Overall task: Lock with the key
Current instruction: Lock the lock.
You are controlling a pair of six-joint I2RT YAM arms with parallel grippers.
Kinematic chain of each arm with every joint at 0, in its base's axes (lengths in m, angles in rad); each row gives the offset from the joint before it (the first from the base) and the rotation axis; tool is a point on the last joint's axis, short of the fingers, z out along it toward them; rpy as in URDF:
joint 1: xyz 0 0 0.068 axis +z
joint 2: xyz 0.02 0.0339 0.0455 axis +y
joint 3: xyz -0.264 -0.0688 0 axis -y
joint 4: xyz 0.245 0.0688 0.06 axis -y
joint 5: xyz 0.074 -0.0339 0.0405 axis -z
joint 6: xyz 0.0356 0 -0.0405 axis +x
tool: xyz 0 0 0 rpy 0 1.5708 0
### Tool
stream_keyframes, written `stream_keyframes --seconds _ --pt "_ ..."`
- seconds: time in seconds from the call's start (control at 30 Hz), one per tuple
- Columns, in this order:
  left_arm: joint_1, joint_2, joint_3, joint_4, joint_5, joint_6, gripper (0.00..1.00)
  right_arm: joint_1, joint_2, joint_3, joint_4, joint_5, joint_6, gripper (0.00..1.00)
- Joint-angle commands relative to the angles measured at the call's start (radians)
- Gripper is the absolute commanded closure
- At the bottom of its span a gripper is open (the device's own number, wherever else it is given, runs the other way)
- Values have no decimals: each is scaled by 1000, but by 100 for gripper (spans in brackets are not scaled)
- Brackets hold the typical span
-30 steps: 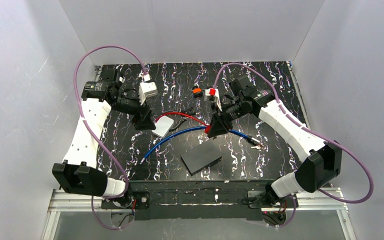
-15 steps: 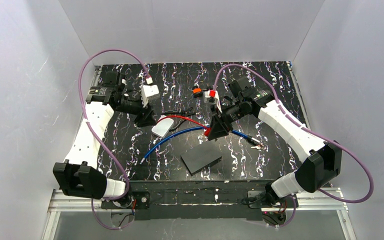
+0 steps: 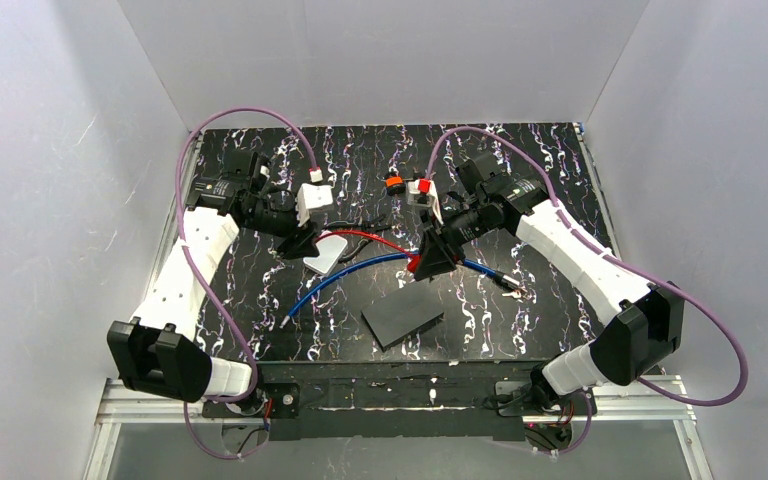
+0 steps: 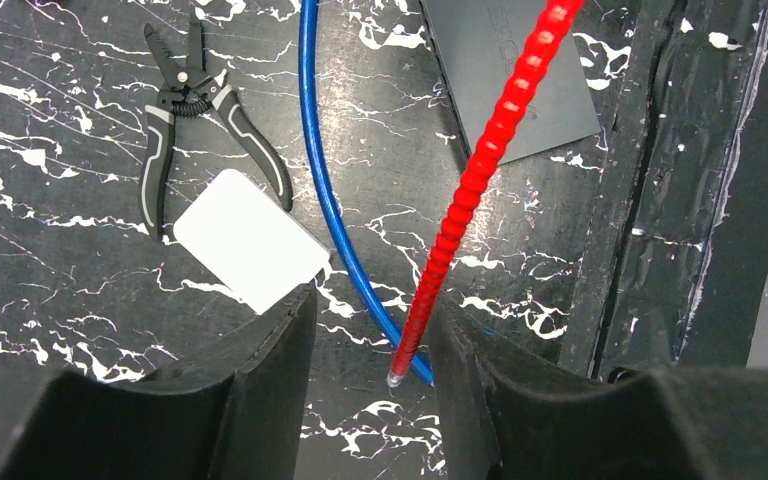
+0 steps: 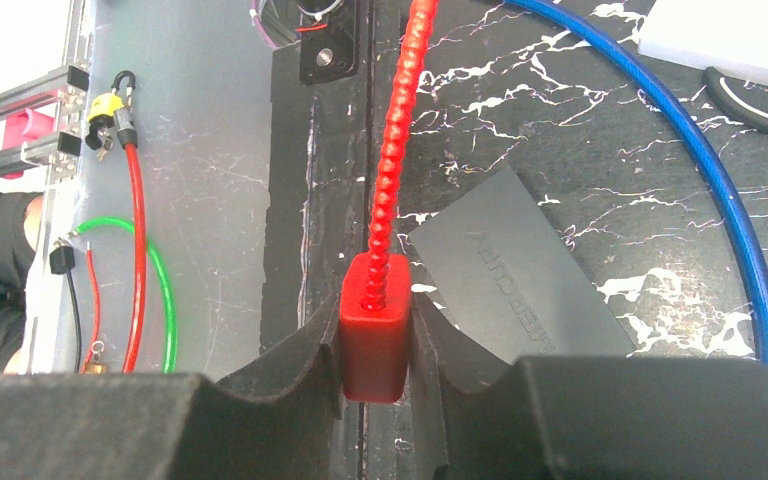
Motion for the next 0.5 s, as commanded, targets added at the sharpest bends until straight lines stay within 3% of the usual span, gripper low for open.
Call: stream_keyframes --seconds 0.0,0.3,0.47 --pt "-5 -32 24 -4 15 -5 58 7 -28 43 24 -38 7 99" --pt "-4 -22 48 -3 -13 -6 83 7 -37 25 26 -36 5 99" --pt "-4 -21 63 -2 17 -43 68 7 -34 24 25 -33 5 99"
